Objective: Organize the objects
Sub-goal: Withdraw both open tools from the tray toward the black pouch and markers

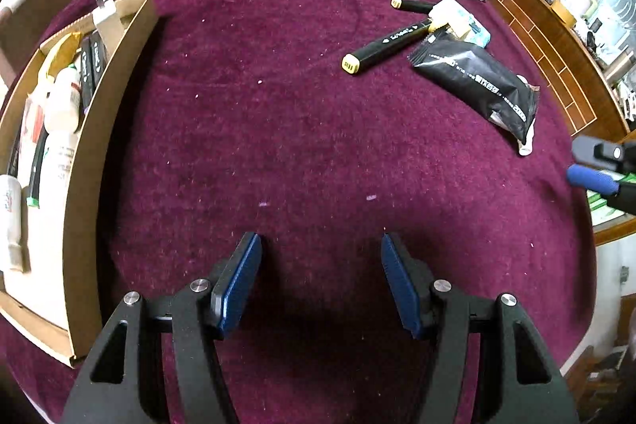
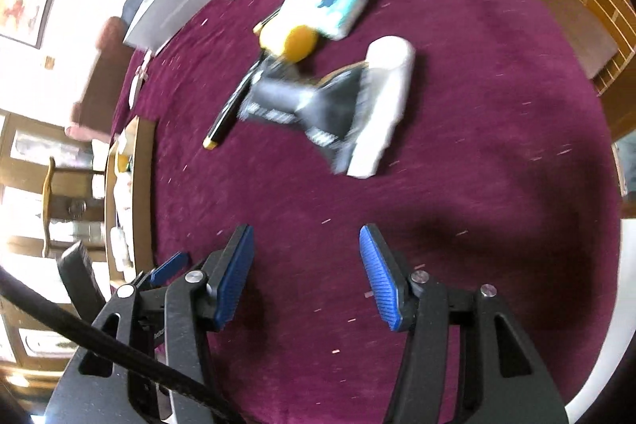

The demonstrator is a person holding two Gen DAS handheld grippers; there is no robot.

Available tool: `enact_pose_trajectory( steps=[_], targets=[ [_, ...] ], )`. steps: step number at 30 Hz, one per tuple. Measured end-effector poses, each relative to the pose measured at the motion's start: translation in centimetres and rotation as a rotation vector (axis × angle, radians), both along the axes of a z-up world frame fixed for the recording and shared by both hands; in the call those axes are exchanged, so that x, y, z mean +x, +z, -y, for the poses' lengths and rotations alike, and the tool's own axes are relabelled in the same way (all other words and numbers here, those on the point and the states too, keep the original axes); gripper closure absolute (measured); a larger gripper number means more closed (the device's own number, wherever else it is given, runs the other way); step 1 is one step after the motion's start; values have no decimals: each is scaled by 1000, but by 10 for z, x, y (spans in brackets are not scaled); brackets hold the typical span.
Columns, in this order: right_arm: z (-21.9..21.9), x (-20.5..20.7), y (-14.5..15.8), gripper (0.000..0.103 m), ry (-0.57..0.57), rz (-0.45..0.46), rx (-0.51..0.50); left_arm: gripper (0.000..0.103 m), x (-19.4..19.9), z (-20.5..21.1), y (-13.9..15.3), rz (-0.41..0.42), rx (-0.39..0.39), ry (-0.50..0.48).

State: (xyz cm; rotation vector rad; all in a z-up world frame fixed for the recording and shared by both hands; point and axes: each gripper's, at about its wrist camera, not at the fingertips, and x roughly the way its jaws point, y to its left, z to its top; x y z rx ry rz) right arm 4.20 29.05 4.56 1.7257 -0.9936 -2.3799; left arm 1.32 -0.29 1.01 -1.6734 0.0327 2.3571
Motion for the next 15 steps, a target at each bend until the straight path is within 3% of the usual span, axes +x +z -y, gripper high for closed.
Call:
enact_pose_trajectory(
  steps=[5, 11, 15],
  targets=[
    [-24, -5, 2, 49, -59, -15, -3, 28, 1, -7, -3, -19, 5, -4],
    [-26, -19, 1, 48, -50, -24, -9, 3, 7, -25, -11, -39, -58, -64],
    [-18, -28, -2, 49, -25, -22, -22, 2, 12, -35, -17, -78, -118, -97]
  ],
)
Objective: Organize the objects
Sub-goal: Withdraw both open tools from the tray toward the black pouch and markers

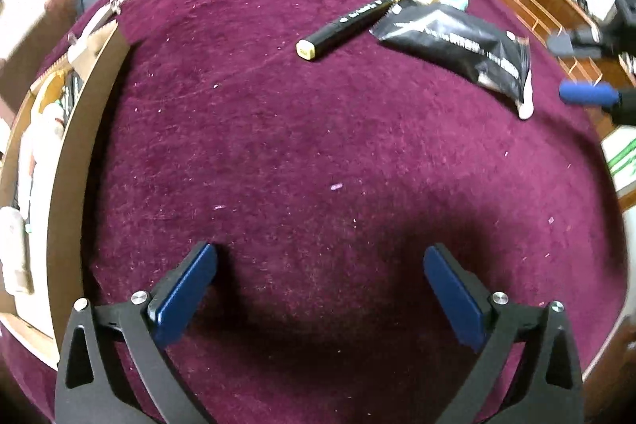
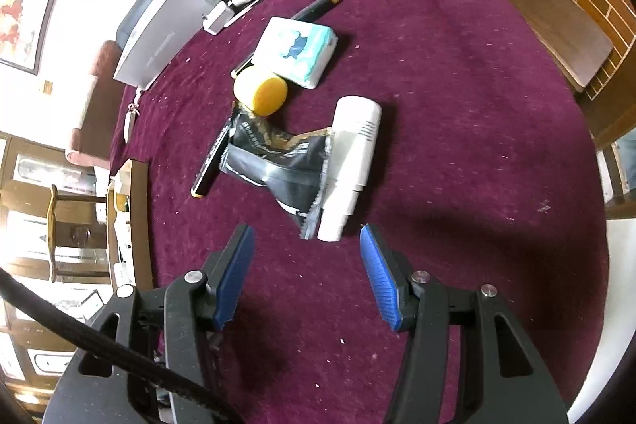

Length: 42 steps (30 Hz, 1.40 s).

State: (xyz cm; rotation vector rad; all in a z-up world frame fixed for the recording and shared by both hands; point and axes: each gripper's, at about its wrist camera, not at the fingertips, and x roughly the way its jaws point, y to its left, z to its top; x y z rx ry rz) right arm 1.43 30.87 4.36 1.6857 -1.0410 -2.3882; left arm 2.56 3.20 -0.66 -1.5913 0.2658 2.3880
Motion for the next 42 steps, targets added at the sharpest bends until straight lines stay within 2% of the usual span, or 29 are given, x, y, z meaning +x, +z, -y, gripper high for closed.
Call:
enact_pose_trajectory(
  steps=[9, 13, 18, 22, 25, 26, 27, 28, 30, 31, 34, 35, 42],
  targets=[
    [9, -3, -11, 49, 20, 35, 4, 1, 11, 6, -1, -86, 30, 20],
    [5, -1, -3, 49, 1, 35, 48, 1, 12, 7, 0, -108, 35, 12],
    [11, 3, 33, 48, -6, -42, 195, 1, 12, 9, 0, -109, 36, 1],
    [27, 8, 74, 48, -12, -145, 342, 1, 15, 9, 1, -113, 38, 0],
    [42, 18, 108, 48, -63, -236, 468, 1, 15, 9, 1, -114, 38, 0],
    [47, 23, 120, 47, -91, -277, 508, 1, 16, 9, 1, -115, 39, 0],
    [51, 30, 133, 35, -124, -319, 541, 1, 16, 9, 1, -115, 39, 0],
    [56, 38, 148, 17, -173, -373, 576, 1, 16, 9, 1, -115, 39, 0],
    [60, 43, 161, 4, -230, -435, 577, 1, 16, 9, 1, -115, 39, 0],
    [59, 42, 163, 0, -258, -443, 534, 1, 16, 9, 1, -115, 38, 0],
    [54, 24, 153, 0, -236, -355, 377, 1, 16, 10, 1, -116, 39, 0],
    [55, 20, 149, 0, -229, -327, 354, 1, 16, 9, 2, -117, 39, -1],
    [63, 19, 123, 0, -224, -210, 372, 1, 17, 9, 3, -119, 43, -18]
  ],
)
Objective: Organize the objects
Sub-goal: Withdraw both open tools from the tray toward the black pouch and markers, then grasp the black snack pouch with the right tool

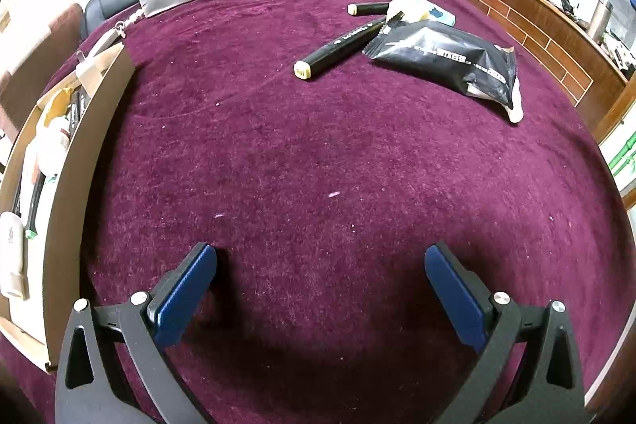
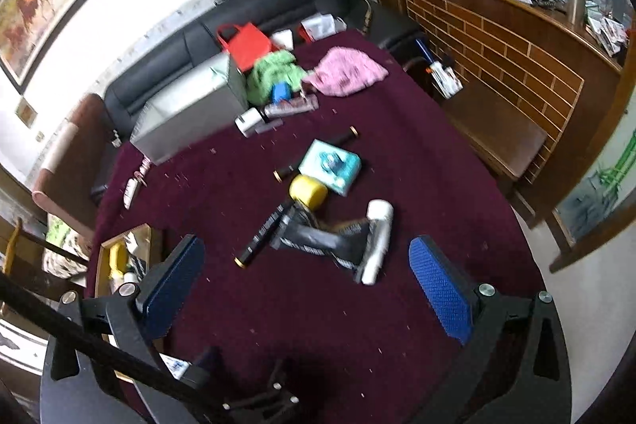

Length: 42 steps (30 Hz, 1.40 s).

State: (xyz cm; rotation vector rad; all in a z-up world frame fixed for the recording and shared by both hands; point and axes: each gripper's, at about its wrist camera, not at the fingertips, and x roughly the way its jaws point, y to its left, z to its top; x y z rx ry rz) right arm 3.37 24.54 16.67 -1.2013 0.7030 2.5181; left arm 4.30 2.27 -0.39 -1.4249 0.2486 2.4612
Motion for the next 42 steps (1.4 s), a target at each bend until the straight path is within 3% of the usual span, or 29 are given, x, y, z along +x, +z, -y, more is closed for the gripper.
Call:
enact_pose_trajectory(
  steps=[17, 24, 26, 28, 29, 42],
  targets=[
    [20, 14, -24, 0, 78, 119, 20, 1, 0, -1, 0, -2, -1, 1],
    [12, 4, -45, 9, 182, 175, 30, 1, 0, -1, 0, -3, 0, 5],
    [9, 0, -51, 15, 207, 191, 23, 1, 0, -1, 0, -4, 0, 6],
    [6, -9, -58, 34, 252, 217, 29, 1, 0, -1, 0, -4, 0, 7],
    [6, -14, -61, 36, 271, 230, 40, 1, 0, -1, 0, -4, 0, 7],
    [28, -94, -111, 37, 510, 348, 253, 1, 1, 1, -1, -8, 1, 17]
  ],
)
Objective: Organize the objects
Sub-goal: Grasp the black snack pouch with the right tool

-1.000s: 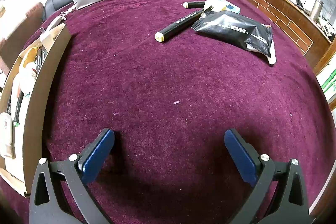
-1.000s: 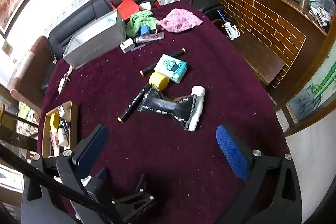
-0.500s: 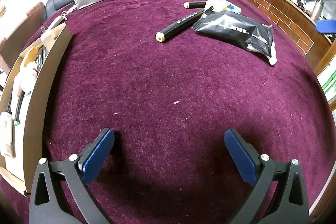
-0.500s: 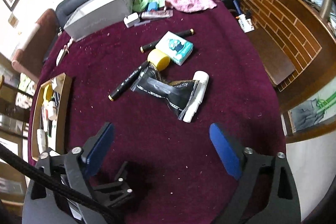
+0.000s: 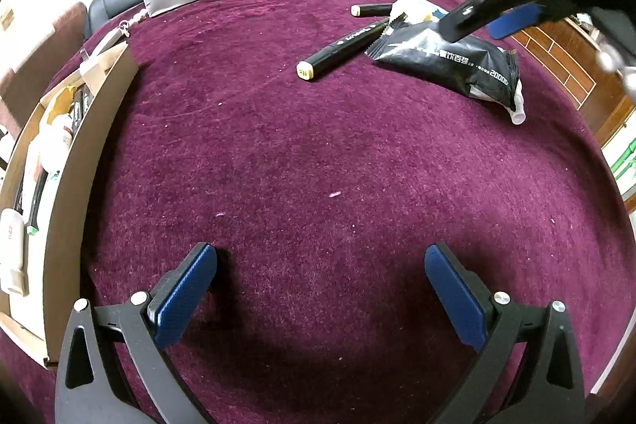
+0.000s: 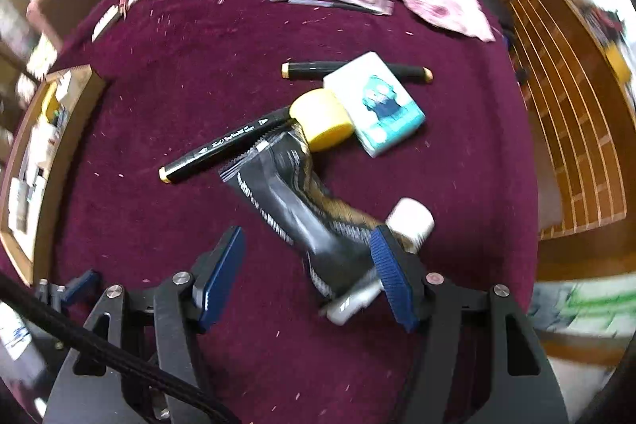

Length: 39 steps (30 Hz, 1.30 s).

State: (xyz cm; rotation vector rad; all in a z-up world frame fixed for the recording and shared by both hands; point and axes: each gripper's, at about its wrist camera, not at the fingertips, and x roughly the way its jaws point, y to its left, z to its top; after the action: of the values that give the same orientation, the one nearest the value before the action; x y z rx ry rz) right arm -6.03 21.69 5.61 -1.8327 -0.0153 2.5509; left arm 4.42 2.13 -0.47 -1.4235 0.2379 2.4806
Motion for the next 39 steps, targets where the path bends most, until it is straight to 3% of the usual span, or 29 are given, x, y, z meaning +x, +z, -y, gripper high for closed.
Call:
enact_pose_trajectory(
  steps=[9, 11, 13, 18, 21, 25, 30, 34, 39],
  targets=[
    [20, -19, -35, 38, 111, 65, 71, 1, -1, 2, 0, -2, 0, 7],
    [20, -19, -38, 57, 101, 89, 59, 1, 0, 2, 0, -2, 0, 6],
    [19, -16, -38, 68, 90, 101, 43, 1, 0, 2, 0, 0, 0, 6],
    [4, -2, -30, 73, 27, 127, -83, 2, -6, 2, 1, 52, -10, -19],
    [-9, 19, -22, 76, -22, 134, -196, 5, -18, 10, 11, 106, 53, -23],
    [-18, 58, -12, 77, -51, 122, -303, 5, -51, 20, 35, 65, 79, 3],
    [-23, 96, -16, 77, -64, 125, -330, 5, -97, 0, 40, 30, 9, -50],
    [-30, 110, -27, 77, -101, 145, -334, 5, -127, -26, 29, 9, -80, -121],
    [-46, 122, -24, 76, -165, 113, -384, 5, -147, -49, 15, 20, -122, -185]
  ],
)
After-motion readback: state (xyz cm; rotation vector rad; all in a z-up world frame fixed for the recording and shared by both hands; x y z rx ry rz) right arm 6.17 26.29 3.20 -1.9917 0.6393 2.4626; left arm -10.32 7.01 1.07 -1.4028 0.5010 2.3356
